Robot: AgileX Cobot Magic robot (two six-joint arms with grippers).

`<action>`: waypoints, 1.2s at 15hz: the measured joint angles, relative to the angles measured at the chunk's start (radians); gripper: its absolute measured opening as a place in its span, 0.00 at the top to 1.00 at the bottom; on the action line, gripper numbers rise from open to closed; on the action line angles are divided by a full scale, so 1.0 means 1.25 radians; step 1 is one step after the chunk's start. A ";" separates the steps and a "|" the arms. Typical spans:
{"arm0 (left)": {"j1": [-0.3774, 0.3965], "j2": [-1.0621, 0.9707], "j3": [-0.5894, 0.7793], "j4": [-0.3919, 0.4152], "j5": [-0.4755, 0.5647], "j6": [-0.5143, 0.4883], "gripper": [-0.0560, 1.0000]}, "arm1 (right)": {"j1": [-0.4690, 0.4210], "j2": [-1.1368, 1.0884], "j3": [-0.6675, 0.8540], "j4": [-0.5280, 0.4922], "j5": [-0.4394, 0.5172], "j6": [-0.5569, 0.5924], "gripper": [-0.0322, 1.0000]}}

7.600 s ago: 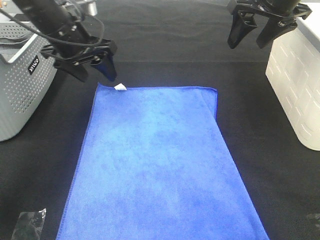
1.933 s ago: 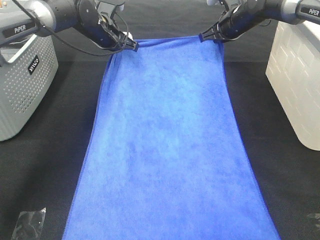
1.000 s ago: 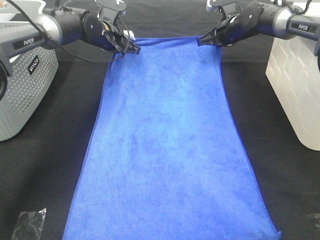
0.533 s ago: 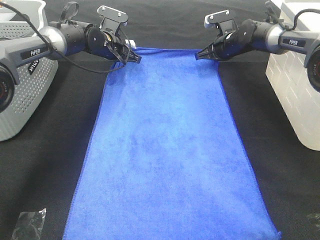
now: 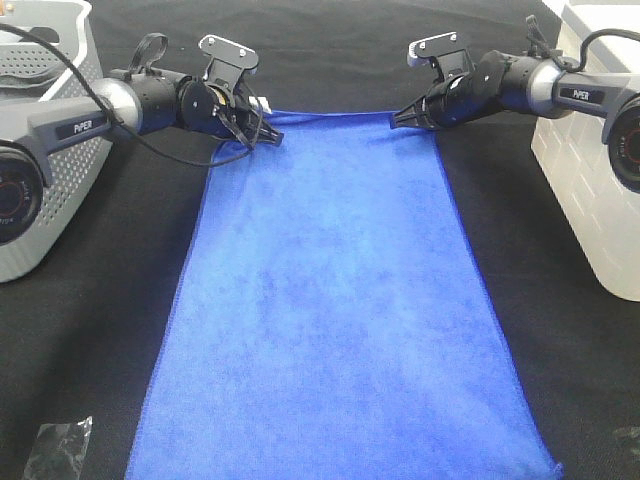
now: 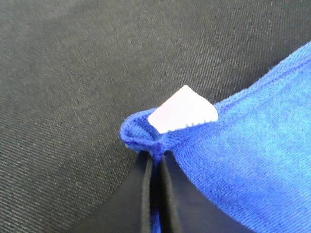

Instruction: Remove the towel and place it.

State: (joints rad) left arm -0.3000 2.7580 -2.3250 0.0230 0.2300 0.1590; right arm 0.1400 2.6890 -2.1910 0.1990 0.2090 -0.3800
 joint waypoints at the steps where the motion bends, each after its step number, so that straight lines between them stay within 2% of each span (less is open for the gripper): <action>1: 0.000 0.000 0.000 0.001 -0.009 0.000 0.84 | -0.002 0.000 0.000 0.002 0.000 0.000 0.75; 2: 0.001 0.000 0.000 0.003 -0.031 0.000 0.68 | -0.002 0.000 0.000 0.017 0.000 0.000 0.62; 4: 0.007 0.000 0.000 0.003 -0.045 -0.003 0.43 | -0.004 0.000 0.000 0.038 0.002 0.009 0.45; 6: 0.016 -0.001 0.000 0.004 -0.048 -0.027 0.32 | -0.004 0.000 0.000 0.042 0.024 0.024 0.40; 9: 0.026 -0.028 0.000 0.006 0.026 -0.050 0.30 | -0.004 -0.024 0.000 0.042 0.094 0.025 0.39; 11: 0.026 -0.066 0.000 0.006 0.154 -0.057 0.30 | -0.004 -0.065 -0.001 0.019 0.157 0.025 0.39; 12: 0.026 -0.096 -0.002 0.005 0.253 -0.057 0.30 | -0.004 -0.099 -0.001 0.002 0.221 0.025 0.39; 13: 0.026 -0.096 -0.002 0.005 0.253 -0.057 0.30 | -0.004 -0.099 -0.001 0.002 0.221 0.025 0.39; 16: 0.026 -0.167 -0.010 -0.007 0.478 -0.058 0.30 | -0.004 -0.176 -0.001 -0.009 0.389 0.025 0.39; 18: 0.026 -0.216 -0.011 -0.018 0.598 -0.058 0.30 | -0.004 -0.229 -0.001 -0.012 0.531 0.026 0.39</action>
State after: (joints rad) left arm -0.2680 2.4880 -2.3390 0.0000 0.9780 0.0870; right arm 0.1350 2.4030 -2.1920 0.1840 0.8730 -0.3480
